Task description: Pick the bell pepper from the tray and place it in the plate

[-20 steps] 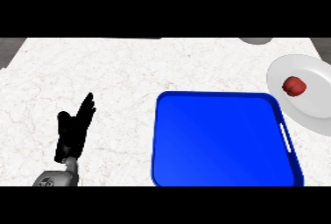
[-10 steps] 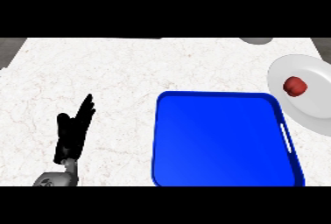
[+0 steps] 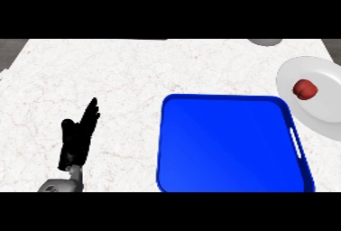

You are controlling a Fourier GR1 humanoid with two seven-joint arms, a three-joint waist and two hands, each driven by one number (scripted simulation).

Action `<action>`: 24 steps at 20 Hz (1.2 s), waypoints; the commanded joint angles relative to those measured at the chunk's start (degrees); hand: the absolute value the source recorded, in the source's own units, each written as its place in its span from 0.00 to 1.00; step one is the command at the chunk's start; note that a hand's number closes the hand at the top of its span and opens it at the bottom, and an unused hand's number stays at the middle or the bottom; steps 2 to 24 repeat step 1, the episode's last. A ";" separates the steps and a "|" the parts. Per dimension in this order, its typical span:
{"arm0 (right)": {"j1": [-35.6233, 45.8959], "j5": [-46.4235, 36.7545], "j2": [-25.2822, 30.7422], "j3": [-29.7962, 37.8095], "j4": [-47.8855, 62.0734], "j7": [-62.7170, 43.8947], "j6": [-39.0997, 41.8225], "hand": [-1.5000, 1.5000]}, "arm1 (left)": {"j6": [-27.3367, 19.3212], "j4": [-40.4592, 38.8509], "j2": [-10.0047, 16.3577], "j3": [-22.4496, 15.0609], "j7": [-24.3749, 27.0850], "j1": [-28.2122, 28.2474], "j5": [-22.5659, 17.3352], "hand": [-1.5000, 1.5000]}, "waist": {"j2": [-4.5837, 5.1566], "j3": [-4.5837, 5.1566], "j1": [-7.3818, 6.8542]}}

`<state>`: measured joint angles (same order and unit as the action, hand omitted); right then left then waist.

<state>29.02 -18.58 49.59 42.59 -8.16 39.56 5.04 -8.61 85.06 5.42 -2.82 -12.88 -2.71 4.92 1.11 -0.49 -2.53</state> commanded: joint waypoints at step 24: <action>-1.98 -0.48 1.32 -0.35 -0.07 0.58 -0.45 0.00 | 1.99 2.10 1.48 0.84 -1.64 0.29 -1.62 0.50 | 0.02 -0.08 -0.22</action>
